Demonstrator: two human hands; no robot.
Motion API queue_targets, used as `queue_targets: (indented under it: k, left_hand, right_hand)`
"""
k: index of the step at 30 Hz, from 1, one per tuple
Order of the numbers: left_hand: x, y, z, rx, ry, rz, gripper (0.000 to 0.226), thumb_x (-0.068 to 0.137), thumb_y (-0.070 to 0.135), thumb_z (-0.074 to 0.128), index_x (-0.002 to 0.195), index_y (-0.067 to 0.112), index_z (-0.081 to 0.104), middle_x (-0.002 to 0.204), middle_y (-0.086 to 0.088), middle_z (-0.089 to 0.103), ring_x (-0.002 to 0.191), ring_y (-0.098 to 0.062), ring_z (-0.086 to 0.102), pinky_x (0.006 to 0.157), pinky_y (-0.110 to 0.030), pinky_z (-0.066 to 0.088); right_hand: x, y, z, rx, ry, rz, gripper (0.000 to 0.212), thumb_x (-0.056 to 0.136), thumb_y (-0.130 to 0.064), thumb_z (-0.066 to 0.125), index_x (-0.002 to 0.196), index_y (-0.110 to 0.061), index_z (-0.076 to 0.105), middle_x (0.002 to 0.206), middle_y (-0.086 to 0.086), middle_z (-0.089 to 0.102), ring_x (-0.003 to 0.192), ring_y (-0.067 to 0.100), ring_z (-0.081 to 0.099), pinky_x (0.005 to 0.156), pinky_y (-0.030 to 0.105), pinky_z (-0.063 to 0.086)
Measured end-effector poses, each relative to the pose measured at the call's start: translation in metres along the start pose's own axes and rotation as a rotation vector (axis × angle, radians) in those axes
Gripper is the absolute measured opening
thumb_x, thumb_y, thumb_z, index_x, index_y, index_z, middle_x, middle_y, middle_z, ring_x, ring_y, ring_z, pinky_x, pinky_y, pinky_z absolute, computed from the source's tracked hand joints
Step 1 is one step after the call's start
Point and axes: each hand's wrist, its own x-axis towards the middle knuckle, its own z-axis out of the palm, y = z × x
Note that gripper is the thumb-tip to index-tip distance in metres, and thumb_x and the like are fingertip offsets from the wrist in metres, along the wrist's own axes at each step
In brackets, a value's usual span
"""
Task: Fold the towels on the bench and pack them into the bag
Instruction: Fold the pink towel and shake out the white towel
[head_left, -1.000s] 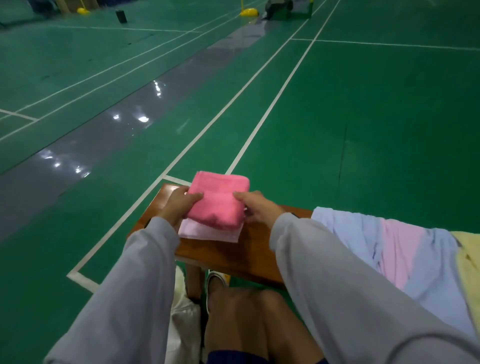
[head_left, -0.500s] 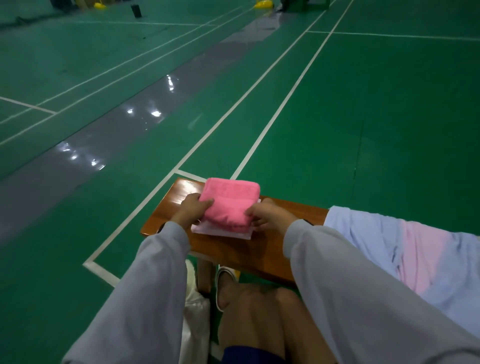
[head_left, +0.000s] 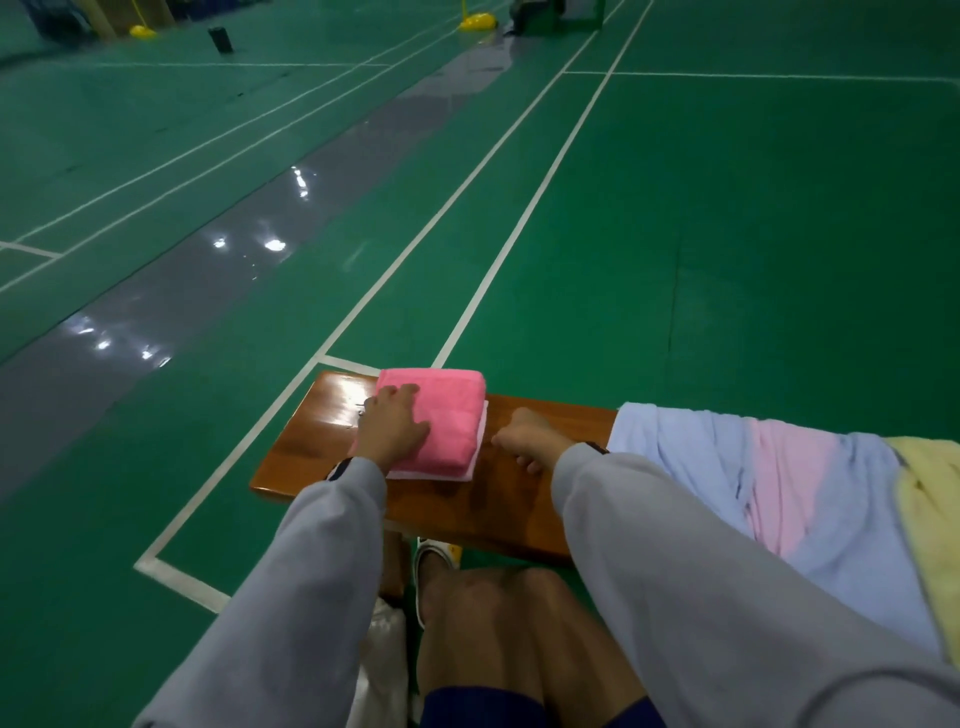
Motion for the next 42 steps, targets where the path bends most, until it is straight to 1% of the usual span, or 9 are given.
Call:
queue_targets:
  k: [6,10,13,18,24,27,33,36,42]
  left_hand:
    - [-0.014,0.101,0.015,-0.073,-0.143,0.231,0.028,0.083,0.032,0.053,0.101,0.022,0.073,0.11,-0.009,0.073,0.106,-0.034,0.066,0.091,-0.042,0.054]
    - [-0.042,0.17,0.023,-0.077,-0.25,0.373,0.038,0.087,0.006,0.054,0.122,0.01,0.068,0.122,-0.018,0.071,0.11,-0.033,0.066,0.096,-0.041,0.05]
    - [-0.054,0.203,0.039,-0.089,-0.274,0.345,0.038,0.091,0.009,0.06,0.128,0.009,0.066,0.125,-0.017,0.069,0.113,-0.034,0.065,0.1,-0.043,0.051]
    - [-0.071,0.245,0.071,-0.165,-0.356,0.179,0.026,0.099,0.034,0.061,0.092,0.009,0.064,0.105,-0.014,0.071,0.096,-0.033,0.066,0.073,-0.035,0.049]
    - [-0.094,0.276,0.098,-0.458,-0.561,-0.073,0.042,0.091,0.047,0.071,0.108,0.009,0.069,0.11,-0.012,0.073,0.098,-0.03,0.067,0.087,-0.044,0.057]
    - [-0.101,0.289,0.096,-0.453,-0.601,-0.06,0.024,0.092,0.037,0.071,0.094,0.014,0.065,0.102,-0.007,0.07,0.101,-0.028,0.064,0.093,-0.044,0.054]
    - [-0.102,0.269,0.061,-1.117,-0.801,-0.226,0.033,0.095,0.028,0.07,0.123,0.01,0.066,0.113,-0.01,0.074,0.106,-0.024,0.068,0.077,-0.033,0.056]
    - [-0.095,0.269,0.044,-1.191,-0.785,-0.144,0.043,0.102,0.025,0.058,0.138,0.001,0.057,0.126,-0.014,0.069,0.106,-0.023,0.067,0.081,-0.029,0.058]
    - [-0.1,0.28,-0.022,-1.546,-0.552,-0.008,0.034,0.101,0.033,0.052,0.108,0.003,0.067,0.098,-0.016,0.072,0.081,-0.028,0.073,0.077,-0.038,0.057]
  right_hand:
    - [-0.01,0.018,-0.029,-0.058,0.026,-0.076,0.024,0.091,-0.017,0.061,0.11,-0.005,0.069,0.105,0.013,0.067,0.097,0.032,0.066,0.08,0.039,0.056]
    - [-0.017,0.045,-0.055,-0.126,0.024,-0.106,0.03,0.096,-0.013,0.054,0.122,-0.006,0.068,0.122,0.016,0.067,0.107,0.034,0.064,0.093,0.042,0.055]
    - [-0.035,0.075,-0.08,-0.176,0.095,-0.086,0.026,0.094,-0.016,0.054,0.116,-0.009,0.067,0.119,0.015,0.068,0.095,0.028,0.062,0.081,0.034,0.052]
    - [-0.055,0.138,-0.109,-0.202,0.283,0.075,0.049,0.092,-0.032,0.063,0.134,-0.011,0.05,0.143,0.017,0.047,0.13,0.037,0.046,0.107,0.044,0.043]
    - [-0.067,0.205,-0.115,0.03,0.29,0.126,0.089,0.089,-0.03,0.071,0.155,0.0,0.019,0.144,0.019,0.049,0.128,0.036,0.053,0.1,0.037,0.049]
    - [-0.067,0.212,-0.12,0.098,0.249,0.105,0.077,0.082,-0.029,0.08,0.14,0.0,0.038,0.131,0.016,0.057,0.118,0.034,0.06,0.095,0.039,0.054]
    - [-0.08,0.2,-0.162,1.064,-0.059,-0.01,0.029,0.1,-0.028,0.059,0.11,-0.001,0.066,0.106,0.016,0.071,0.087,0.024,0.072,0.075,0.03,0.061]
    - [-0.088,0.182,-0.176,1.125,-0.082,0.05,0.021,0.101,-0.025,0.053,0.094,-0.009,0.065,0.089,0.01,0.071,0.066,0.019,0.072,0.054,0.024,0.056]
    - [-0.118,0.12,-0.207,1.513,-0.027,-0.23,0.036,0.089,-0.044,0.068,0.087,-0.009,0.065,0.086,0.016,0.071,0.088,0.032,0.068,0.086,0.041,0.055]
